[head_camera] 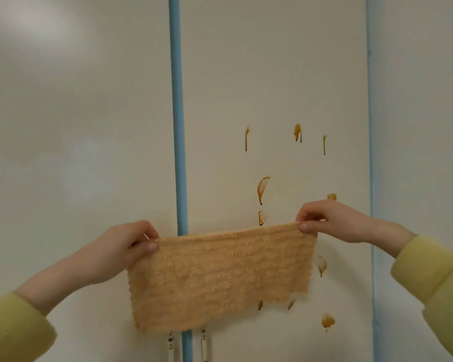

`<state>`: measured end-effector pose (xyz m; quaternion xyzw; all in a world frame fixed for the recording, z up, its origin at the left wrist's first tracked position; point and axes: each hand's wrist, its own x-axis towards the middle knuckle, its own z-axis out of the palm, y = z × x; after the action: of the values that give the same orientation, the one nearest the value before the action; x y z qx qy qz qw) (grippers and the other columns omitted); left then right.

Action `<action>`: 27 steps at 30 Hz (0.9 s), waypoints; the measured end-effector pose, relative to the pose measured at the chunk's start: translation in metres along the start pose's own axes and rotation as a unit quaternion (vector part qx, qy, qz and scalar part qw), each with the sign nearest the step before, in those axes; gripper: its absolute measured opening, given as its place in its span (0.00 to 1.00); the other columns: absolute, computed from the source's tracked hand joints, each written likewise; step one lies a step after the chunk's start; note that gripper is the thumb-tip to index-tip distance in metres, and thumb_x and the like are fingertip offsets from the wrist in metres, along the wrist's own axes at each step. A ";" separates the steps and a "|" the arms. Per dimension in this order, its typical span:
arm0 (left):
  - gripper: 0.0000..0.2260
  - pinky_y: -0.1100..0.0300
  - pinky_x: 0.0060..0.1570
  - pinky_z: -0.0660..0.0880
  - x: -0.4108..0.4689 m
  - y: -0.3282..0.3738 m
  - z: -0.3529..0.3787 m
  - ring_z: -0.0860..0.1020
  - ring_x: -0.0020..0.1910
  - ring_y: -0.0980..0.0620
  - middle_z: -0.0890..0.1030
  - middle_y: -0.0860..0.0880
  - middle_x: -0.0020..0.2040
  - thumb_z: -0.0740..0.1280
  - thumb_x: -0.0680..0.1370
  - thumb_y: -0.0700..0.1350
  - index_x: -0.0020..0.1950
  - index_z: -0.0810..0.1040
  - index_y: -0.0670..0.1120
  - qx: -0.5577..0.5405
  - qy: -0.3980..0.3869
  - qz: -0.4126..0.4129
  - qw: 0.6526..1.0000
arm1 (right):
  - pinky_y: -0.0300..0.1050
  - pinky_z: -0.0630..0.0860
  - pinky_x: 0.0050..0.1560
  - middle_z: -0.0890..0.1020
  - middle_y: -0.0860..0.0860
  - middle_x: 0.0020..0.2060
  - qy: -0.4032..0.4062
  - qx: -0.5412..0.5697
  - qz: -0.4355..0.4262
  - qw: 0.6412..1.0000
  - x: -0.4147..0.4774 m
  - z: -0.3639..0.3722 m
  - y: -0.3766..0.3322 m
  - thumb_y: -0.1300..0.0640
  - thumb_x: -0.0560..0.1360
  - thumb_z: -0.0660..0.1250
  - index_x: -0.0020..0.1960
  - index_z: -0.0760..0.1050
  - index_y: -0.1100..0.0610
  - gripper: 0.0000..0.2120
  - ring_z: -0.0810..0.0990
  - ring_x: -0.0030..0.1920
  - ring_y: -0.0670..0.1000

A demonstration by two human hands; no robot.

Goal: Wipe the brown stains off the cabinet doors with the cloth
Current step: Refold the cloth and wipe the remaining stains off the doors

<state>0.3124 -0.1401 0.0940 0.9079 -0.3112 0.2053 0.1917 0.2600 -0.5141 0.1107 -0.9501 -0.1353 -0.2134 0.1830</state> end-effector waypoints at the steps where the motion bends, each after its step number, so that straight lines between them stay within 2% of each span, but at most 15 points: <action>1: 0.06 0.71 0.35 0.69 0.007 0.003 -0.002 0.75 0.39 0.61 0.77 0.58 0.40 0.62 0.78 0.46 0.42 0.71 0.56 0.014 0.016 0.003 1.000 | 0.27 0.70 0.38 0.78 0.43 0.36 0.014 0.008 0.005 1.000 0.000 -0.005 0.002 0.60 0.74 0.67 0.39 0.74 0.46 0.10 0.75 0.35 0.34; 4: 0.06 0.71 0.34 0.68 0.031 0.012 -0.011 0.74 0.38 0.60 0.75 0.58 0.38 0.63 0.77 0.47 0.40 0.72 0.53 0.051 0.045 0.042 0.997 | 0.29 0.72 0.34 0.79 0.48 0.34 0.055 0.042 0.039 0.997 0.000 -0.020 0.010 0.61 0.73 0.68 0.40 0.76 0.52 0.05 0.76 0.33 0.40; 6: 0.06 0.69 0.37 0.66 0.050 0.016 -0.016 0.73 0.39 0.54 0.74 0.55 0.39 0.64 0.77 0.50 0.41 0.76 0.52 0.070 0.064 0.076 0.993 | 0.31 0.73 0.34 0.80 0.52 0.34 0.077 0.052 0.066 0.993 -0.001 -0.030 0.017 0.61 0.72 0.69 0.42 0.78 0.56 0.02 0.76 0.35 0.47; 8: 0.08 0.59 0.40 0.66 0.064 0.022 -0.018 0.71 0.40 0.51 0.72 0.51 0.41 0.66 0.74 0.52 0.44 0.80 0.49 0.105 0.108 0.091 0.984 | 0.32 0.73 0.37 0.80 0.52 0.36 0.091 0.041 0.080 0.992 -0.002 -0.039 0.021 0.61 0.72 0.69 0.42 0.78 0.56 0.01 0.76 0.37 0.48; 10: 0.08 0.58 0.40 0.63 0.079 0.032 -0.020 0.69 0.40 0.51 0.69 0.51 0.39 0.68 0.73 0.51 0.45 0.81 0.48 0.121 0.166 0.092 0.974 | 0.28 0.71 0.38 0.80 0.50 0.37 0.119 0.024 0.084 0.989 -0.001 -0.045 0.026 0.61 0.72 0.69 0.41 0.78 0.56 0.02 0.76 0.38 0.46; 12: 0.07 0.58 0.40 0.63 0.091 0.044 -0.022 0.68 0.40 0.50 0.68 0.52 0.36 0.68 0.72 0.51 0.45 0.81 0.49 0.125 0.186 0.078 0.971 | 0.26 0.68 0.35 0.78 0.49 0.36 0.156 -0.007 0.091 0.983 0.002 -0.051 0.029 0.60 0.72 0.70 0.40 0.78 0.55 0.02 0.73 0.36 0.45; 13: 0.07 0.57 0.40 0.64 0.096 0.049 -0.024 0.69 0.41 0.50 0.69 0.52 0.36 0.68 0.72 0.52 0.45 0.81 0.50 0.122 0.187 0.070 0.972 | 0.27 0.67 0.34 0.76 0.49 0.35 0.174 -0.035 0.098 0.979 0.005 -0.055 0.030 0.58 0.71 0.71 0.40 0.78 0.54 0.02 0.71 0.36 0.45; 17: 0.04 0.58 0.40 0.66 0.122 0.066 -0.029 0.71 0.40 0.50 0.70 0.56 0.33 0.70 0.72 0.51 0.41 0.79 0.52 0.096 0.195 0.035 0.975 | 0.41 0.66 0.34 0.72 0.49 0.32 0.199 -0.145 0.141 0.959 0.023 -0.071 0.035 0.53 0.70 0.71 0.41 0.78 0.52 0.04 0.70 0.35 0.48; 20: 0.03 0.58 0.40 0.66 0.142 0.078 -0.037 0.71 0.41 0.50 0.71 0.56 0.33 0.70 0.71 0.50 0.41 0.81 0.51 0.093 0.225 0.003 0.970 | 0.41 0.67 0.32 0.73 0.46 0.31 0.236 -0.149 0.148 0.949 0.039 -0.086 0.036 0.55 0.69 0.71 0.40 0.79 0.53 0.03 0.71 0.32 0.45; 23: 0.02 0.57 0.41 0.68 0.162 0.096 -0.049 0.72 0.42 0.49 0.74 0.52 0.36 0.70 0.70 0.48 0.40 0.81 0.51 0.088 0.267 -0.014 0.960 | 0.41 0.69 0.32 0.73 0.46 0.32 0.302 -0.141 0.129 0.934 0.056 -0.104 0.041 0.56 0.70 0.68 0.41 0.78 0.54 0.01 0.71 0.31 0.45; 27: 0.03 0.56 0.41 0.68 0.189 0.127 -0.064 0.73 0.43 0.47 0.77 0.48 0.41 0.68 0.71 0.44 0.43 0.81 0.49 0.104 0.330 -0.043 0.937 | 0.49 0.79 0.38 0.78 0.52 0.37 0.366 -0.079 0.100 0.922 0.079 -0.131 0.049 0.58 0.71 0.65 0.42 0.77 0.55 0.02 0.78 0.31 0.55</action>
<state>0.3504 -0.2949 0.2686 0.8162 -0.1679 0.5165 0.1971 0.2991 -0.5970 0.2429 -0.8258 0.0540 -0.5367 0.1645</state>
